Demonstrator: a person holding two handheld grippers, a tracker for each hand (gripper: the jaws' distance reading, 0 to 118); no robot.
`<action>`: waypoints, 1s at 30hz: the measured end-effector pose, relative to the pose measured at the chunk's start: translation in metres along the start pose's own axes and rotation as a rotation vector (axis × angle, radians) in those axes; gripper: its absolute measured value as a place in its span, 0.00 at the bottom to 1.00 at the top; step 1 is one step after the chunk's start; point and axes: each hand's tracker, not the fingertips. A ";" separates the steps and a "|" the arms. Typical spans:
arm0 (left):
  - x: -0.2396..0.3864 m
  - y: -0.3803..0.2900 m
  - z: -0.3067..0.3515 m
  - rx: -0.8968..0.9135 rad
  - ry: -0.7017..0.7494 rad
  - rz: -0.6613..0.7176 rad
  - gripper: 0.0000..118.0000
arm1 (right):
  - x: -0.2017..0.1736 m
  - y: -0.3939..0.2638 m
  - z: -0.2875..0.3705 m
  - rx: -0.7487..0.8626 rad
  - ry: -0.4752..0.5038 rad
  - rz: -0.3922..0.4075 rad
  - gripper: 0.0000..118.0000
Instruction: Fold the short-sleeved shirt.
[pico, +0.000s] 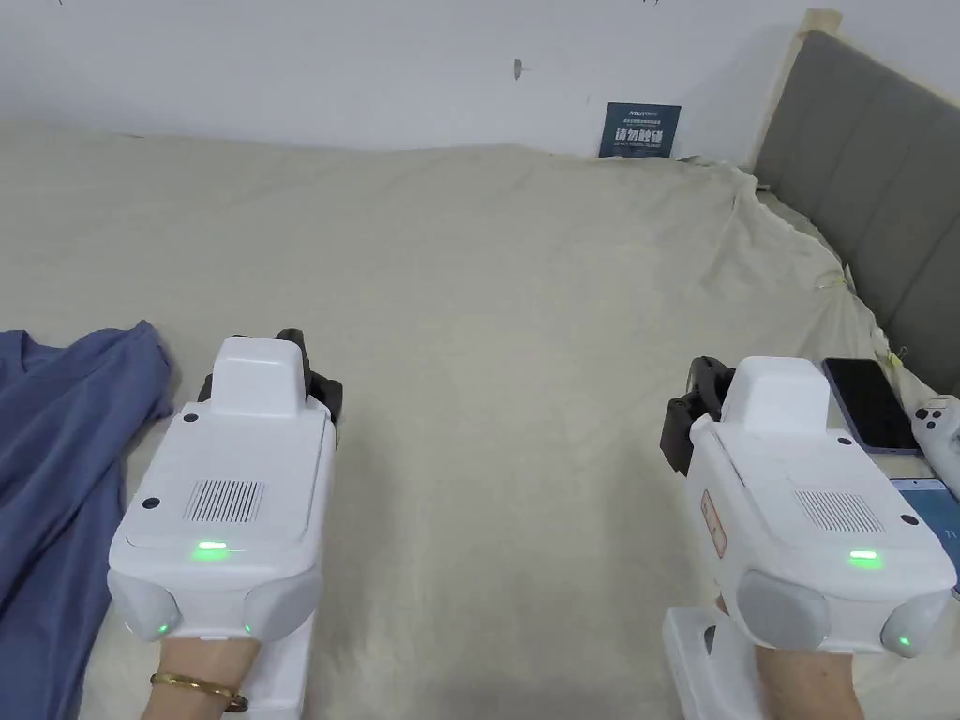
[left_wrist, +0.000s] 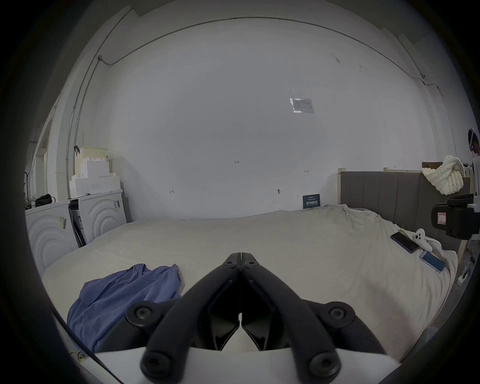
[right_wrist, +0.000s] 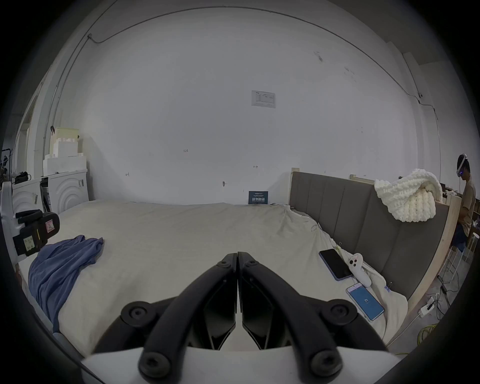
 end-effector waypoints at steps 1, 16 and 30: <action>0.000 0.000 0.000 -0.001 0.001 -0.002 0.00 | -0.001 0.000 0.000 0.000 0.000 0.000 0.00; 0.001 0.002 0.003 -0.001 0.000 -0.004 0.00 | -0.001 0.003 0.003 0.015 0.006 0.013 0.00; 0.004 0.006 0.001 0.006 -0.011 -0.004 0.00 | 0.001 0.009 0.007 0.032 0.005 0.010 0.00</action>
